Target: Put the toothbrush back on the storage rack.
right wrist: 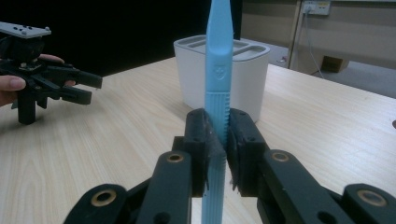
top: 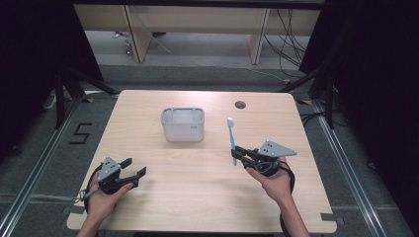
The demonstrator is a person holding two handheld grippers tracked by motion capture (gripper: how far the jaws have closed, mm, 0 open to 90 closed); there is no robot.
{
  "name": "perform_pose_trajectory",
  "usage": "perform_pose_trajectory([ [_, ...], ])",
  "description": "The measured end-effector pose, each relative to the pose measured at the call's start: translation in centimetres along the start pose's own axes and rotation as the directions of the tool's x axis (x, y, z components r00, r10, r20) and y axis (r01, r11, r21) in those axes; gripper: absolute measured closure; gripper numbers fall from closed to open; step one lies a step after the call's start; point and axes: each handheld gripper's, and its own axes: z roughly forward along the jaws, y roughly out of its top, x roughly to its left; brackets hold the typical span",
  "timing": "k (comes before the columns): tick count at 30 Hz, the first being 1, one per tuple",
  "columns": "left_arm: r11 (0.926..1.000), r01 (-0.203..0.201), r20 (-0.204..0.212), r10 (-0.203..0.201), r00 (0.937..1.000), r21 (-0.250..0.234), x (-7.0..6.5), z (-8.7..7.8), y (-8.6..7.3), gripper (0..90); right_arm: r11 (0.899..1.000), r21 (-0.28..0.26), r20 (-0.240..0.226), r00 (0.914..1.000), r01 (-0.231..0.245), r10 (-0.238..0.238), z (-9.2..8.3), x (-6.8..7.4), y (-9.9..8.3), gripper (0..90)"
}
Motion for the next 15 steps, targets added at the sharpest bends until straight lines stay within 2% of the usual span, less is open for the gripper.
perform_pose_trajectory([
  [1,1.0,0.0,0.0,0.0,1.0,0.0,0.01,0.0,0.0,29.2,1.0,0.004,0.004,1.0,0.0,0.0,0.03,0.05,0.01,79.1],
  [3,1.0,0.001,0.006,-0.001,1.0,-0.007,0.04,0.06,-0.03,29.2,1.0,-0.007,0.025,0.9993,0.029,-0.029,0.09,-0.01,0.05,79.1],
  [4,1.0,0.001,0.006,-0.001,1.0,-0.008,0.04,0.06,-0.03,29.2,1.0,0.003,0.009,1.0,-0.002,0.002,0.15,0.19,0.02,79.1],
  [5,1.0,0.002,0.006,-0.002,1.0,-0.008,0.04,0.06,-0.03,29.2,1.0,0.0,0.006,1.0,-0.005,0.005,0.22,0.24,0.0,79.1],
  [6,1.0,0.002,0.006,-0.002,1.0,-0.008,0.03,0.06,-0.03,29.2,1.0,-0.009,0.023,0.9997,0.013,-0.012,0.28,0.22,-0.01,79.1],
  [7,1.0,0.0,0.006,0.0,1.0,-0.007,0.02,0.06,-0.03,29.2,1.0,-0.009,0.019,0.9997,0.017,-0.017,0.33,0.19,-0.02,79.1],
  [9,1.0,-0.002,-0.002,0.002,1.0,0.003,-0.03,-0.02,0.01,29.2,1.0,-0.008,0.0,1.0,0.001,-0.001,0.49,0.29,-0.13,79.1],
  [10,1.0,-0.002,-0.002,0.002,1.0,0.003,-0.03,-0.02,0.01,29.2,1.0,-0.005,0.012,0.9999,0.011,-0.011,0.47,0.31,-0.15,79.1],
  [11,1.0,-0.002,-0.002,0.002,1.0,0.003,-0.03,-0.02,0.01,29.2,1.0,-0.002,0.007,1.0,-0.003,0.003,0.54,0.4,-0.19,79.1],
  [12,1.0,-0.002,-0.002,0.002,1.0,0.002,-0.03,-0.02,0.01,29.2,1.0,-0.001,0.017,0.9997,0.02,-0.02,0.56,0.34,-0.18,79.0],
  [14,1.0,0.0,0.0,0.0,1.0,0.001,-0.01,-0.01,0.0,29.2,1.0,-0.008,-0.005,1.0,-0.003,0.002,0.84,0.55,-0.28,79.1],
  [15,1.0,0.0,0.0,0.0,1.0,0.001,-0.01,0.0,0.0,29.2,1.0,-0.012,0.003,0.9998,0.021,-0.021,0.91,0.49,-0.27,79.1],
])
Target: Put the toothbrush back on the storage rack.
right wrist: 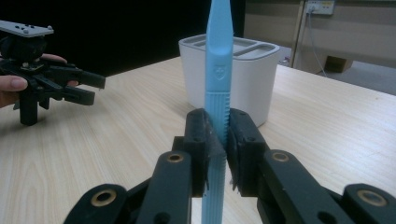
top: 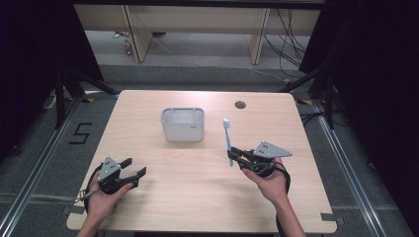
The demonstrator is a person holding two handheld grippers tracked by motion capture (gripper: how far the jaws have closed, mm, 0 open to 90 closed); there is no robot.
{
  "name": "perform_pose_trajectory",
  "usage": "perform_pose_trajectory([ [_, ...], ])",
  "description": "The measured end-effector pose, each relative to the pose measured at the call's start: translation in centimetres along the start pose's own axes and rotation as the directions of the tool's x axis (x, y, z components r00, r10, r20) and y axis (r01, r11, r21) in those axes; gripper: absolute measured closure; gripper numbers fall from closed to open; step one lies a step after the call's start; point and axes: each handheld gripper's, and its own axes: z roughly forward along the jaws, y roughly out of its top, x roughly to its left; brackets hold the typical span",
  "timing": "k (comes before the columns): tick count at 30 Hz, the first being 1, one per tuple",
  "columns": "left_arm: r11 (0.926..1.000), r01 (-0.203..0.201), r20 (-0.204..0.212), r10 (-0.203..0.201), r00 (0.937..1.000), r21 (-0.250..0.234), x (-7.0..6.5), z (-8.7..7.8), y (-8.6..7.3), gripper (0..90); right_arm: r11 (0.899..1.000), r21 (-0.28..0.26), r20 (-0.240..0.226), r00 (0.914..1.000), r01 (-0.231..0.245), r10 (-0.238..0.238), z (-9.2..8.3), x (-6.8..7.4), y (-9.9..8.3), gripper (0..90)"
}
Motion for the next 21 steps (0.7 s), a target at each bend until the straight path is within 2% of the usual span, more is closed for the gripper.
perform_pose_trajectory([
  [1,1.0,0.0,0.0,0.0,1.0,0.0,0.0,0.0,0.0,29.2,1.0,0.005,-0.009,0.9999,-0.011,0.011,0.1,0.1,0.0,79.1],
  [3,1.0,-0.002,-0.003,0.002,1.0,0.003,0.0,0.0,0.0,29.2,1.0,0.005,0.01,0.9999,-0.01,0.01,0.2,0.3,-0.1,79.1],
  [4,1.0,-0.002,-0.002,0.002,1.0,0.003,0.0,0.0,0.0,29.2,1.0,0.008,0.001,0.9998,-0.018,0.018,0.3,0.3,-0.1,79.1],
  [5,1.0,-0.002,-0.002,0.002,1.0,0.002,0.0,0.0,0.0,29.2,1.0,0.01,0.003,1.0,-0.007,0.007,0.3,0.3,-0.1,79.1],
  [7,1.0,0.001,0.006,-0.001,1.0,-0.007,0.0,0.0,0.0,29.2,0.999,0.011,-0.015,0.9994,-0.032,0.032,0.6,0.6,-0.1,79.1],
  [8,1.0,0.002,0.006,-0.002,1.0,-0.008,0.0,0.1,0.0,29.2,1.0,0.006,-0.015,0.9998,-0.012,0.012,0.7,0.5,-0.1,79.0],
  [10,1.0,0.001,0.004,-0.001,1.0,-0.006,0.0,0.0,0.0,29.2,1.0,0.013,-0.004,1.0,-0.008,0.008,0.7,0.6,-0.1,79.1],
  [12,1.0,0.001,0.0,-0.001,1.0,0.0,0.0,0.0,0.0,29.2,1.0,0.011,-0.023,0.9996,-0.019,0.019,1.0,0.7,-0.1,79.0],
  [13,1.0,0.001,0.007,-0.001,1.0,-0.008,0.0,0.1,0.0,29.2,1.0,0.006,-0.009,0.9999,0.009,-0.009,1.0,0.6,0.0,79.1],
  [15,1.0,0.003,0.007,-0.003,1.0,-0.009,0.0,0.1,0.0,29.2,1.0,0.008,-0.022,0.9996,-0.018,0.018,1.2,0.9,0.0,79.1],
  [17,1.0,0.003,0.007,-0.003,1.0,-0.009,0.1,0.0,0.0,29.2,1.0,-0.011,-0.013,0.9999,-0.007,0.007,1.4,0.9,0.0,79.0],
  [18,1.0,0.003,0.007,-0.003,1.0,-0.009,0.0,0.0,0.0,29.2,1.0,0.007,-0.018,0.9998,-0.003,0.003,1.4,0.9,0.1,79.1],
  [19,1.0,0.003,0.007,-0.003,1.0,-0.009,0.0,0.0,0.0,29.1,1.0,0.006,-0.034,0.9993,-0.018,0.019,1.5,1.0,0.1,79.0],
  [21,1.0,0.003,0.008,-0.003,1.0,-0.009,0.0,0.1,0.0,29.2,1.0,0.003,-0.024,0.9997,-0.008,0.008,1.6,1.0,0.1,79.0],
])
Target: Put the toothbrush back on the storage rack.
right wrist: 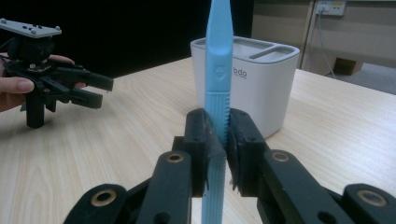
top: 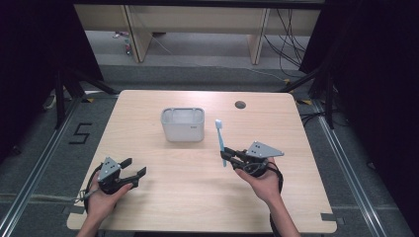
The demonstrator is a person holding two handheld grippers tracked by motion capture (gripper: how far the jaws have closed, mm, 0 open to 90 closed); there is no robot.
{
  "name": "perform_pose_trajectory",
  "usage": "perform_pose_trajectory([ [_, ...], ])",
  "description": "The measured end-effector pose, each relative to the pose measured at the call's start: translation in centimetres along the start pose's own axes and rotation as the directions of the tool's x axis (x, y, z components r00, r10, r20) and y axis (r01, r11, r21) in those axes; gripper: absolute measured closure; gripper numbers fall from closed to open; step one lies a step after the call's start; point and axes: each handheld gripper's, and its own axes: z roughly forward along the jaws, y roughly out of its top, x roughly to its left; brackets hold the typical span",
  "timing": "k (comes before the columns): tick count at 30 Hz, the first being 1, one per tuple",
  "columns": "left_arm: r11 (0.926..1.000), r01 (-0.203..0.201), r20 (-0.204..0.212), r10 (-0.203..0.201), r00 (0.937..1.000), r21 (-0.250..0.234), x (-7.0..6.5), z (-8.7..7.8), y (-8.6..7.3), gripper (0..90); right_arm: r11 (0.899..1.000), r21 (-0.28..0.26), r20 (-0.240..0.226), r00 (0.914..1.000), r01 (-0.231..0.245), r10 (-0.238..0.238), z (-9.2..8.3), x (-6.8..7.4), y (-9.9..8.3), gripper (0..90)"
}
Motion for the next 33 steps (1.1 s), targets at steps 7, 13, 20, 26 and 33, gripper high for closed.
perform_pose_trajectory([
  [7,1.0,0.001,0.0,-0.001,1.0,0.0,0.0,0.0,0.0,29.1,1.0,-0.001,-0.014,0.9998,-0.017,0.017,0.4,0.4,0.1,79.0],
  [13,1.0,0.001,0.001,-0.001,1.0,0.0,0.0,0.0,0.0,29.1,1.0,-0.024,-0.012,0.9999,-0.001,0.001,0.8,0.5,0.2,79.1],
  [20,1.0,0.002,-0.005,-0.002,1.0,0.007,0.1,-0.1,0.0,29.7,0.999,-0.043,-0.014,0.9999,0.007,-0.008,1.0,0.8,0.3,79.0],
  [26,0.9994,-0.011,0.014,0.012,0.9998,-0.033,-0.2,-0.1,0.0,29.2,0.999,-0.045,-0.018,0.9998,-0.003,0.002,1.0,1.2,0.2,79.0],
  [33,0.9955,0.004,0.151,0.01,0.9885,-0.094,-3.3,0.1,2.7,28.1,0.999,-0.05,-0.01,0.9999,0.01,-0.011,1.3,1.7,0.1,79.1],
])
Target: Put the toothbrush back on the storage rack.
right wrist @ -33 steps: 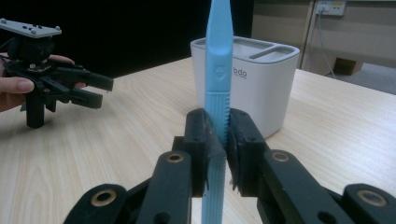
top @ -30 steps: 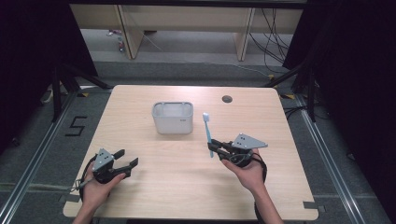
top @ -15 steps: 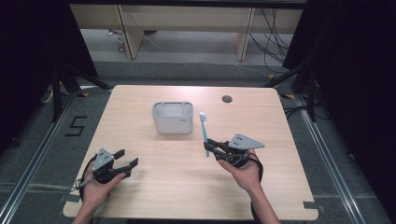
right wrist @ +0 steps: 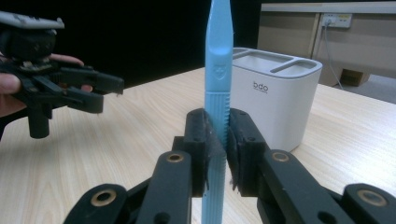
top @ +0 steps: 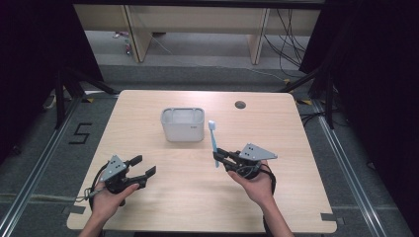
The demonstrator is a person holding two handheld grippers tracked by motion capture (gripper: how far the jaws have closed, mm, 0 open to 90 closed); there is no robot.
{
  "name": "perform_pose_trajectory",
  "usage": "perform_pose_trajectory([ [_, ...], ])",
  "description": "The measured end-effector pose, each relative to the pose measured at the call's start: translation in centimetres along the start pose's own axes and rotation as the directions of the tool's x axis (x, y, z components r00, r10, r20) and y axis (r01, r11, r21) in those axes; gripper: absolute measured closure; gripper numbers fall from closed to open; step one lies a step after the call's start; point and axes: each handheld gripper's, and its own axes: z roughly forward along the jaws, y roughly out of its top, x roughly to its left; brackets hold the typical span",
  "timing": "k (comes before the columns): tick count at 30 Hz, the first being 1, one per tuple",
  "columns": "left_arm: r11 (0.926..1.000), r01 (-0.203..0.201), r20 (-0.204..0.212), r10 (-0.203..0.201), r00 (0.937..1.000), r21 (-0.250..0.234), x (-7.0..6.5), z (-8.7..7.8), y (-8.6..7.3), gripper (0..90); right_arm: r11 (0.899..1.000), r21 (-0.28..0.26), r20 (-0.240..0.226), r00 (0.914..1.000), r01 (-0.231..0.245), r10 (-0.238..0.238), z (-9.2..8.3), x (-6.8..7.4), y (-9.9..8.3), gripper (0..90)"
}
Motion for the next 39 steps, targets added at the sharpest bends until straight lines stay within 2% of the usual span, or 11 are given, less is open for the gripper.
perform_pose_trajectory([
  [1,1.0,-0.001,0.022,0.001,0.9998,-0.006,-0.4,0.2,0.5,28.1,1.0,-0.005,0.003,0.9998,0.02,-0.02,0.0,-0.1,0.0,79.0],
  [3,0.9997,0.015,0.079,-0.013,0.9968,-0.018,-1.4,0.6,1.6,28.3,1.0,0.007,-0.015,0.9996,-0.025,0.025,0.0,0.3,0.0,79.1],
  [5,0.9992,0.018,0.132,-0.013,0.9912,-0.035,-2.2,1.1,2.6,28.9,1.0,0.002,-0.006,1.0,0.003,-0.003,0.0,0.3,0.0,79.1],
  [9,0.9984,0.029,0.202,-0.019,0.9792,-0.047,-3.8,2.2,4.5,31.2,1.0,0.01,-0.012,0.9997,-0.023,0.023,0.1,0.7,0.0,79.0],
  [12,0.9979,0.017,0.24,-0.001,0.9707,-0.063,-4.8,3.2,5.7,31.8,1.0,0.004,-0.021,0.9998,-0.006,0.006,0.4,0.7,0.0,79.1],
  [13,0.9952,-0.024,0.257,0.047,0.9653,-0.095,-5.1,3.8,6.3,31.9,1.0,0.004,-0.019,0.9998,-0.002,0.002,0.5,0.8,0.0,79.1],
  [15,0.9967,-0.009,0.258,0.03,0.9656,-0.081,-5.5,3.9,6.5,32.4,1.0,0.002,-0.027,0.9996,0.013,-0.013,0.7,0.8,-0.1,79.0],
  [20,0.9974,-0.023,0.307,0.043,0.9508,-0.069,-7.4,6.1,8.0,35.9,1.0,0.005,-0.015,0.9997,0.018,-0.018,0.9,1.0,-0.1,79.0],
  [27,0.9985,-0.018,0.306,0.032,0.9516,-0.051,-8.5,8.0,9.1,42.5,1.0,0.006,-0.021,0.9996,0.02,-0.02,1.2,1.2,-0.1,79.0],
  [30,0.9985,-0.024,0.301,0.037,0.9529,-0.049,-8.8,8.7,9.4,46.8,1.0,0.015,-0.023,0.9996,-0.019,0.019,1.3,1.5,-0.2,79.0],
  [39,0.9988,-0.011,0.29,0.024,0.9567,-0.047,-9.2,10.3,9.5,62.5,1.0,0.004,-0.009,0.9999,0.012,-0.011,1.4,1.4,0.0,79.1],
])
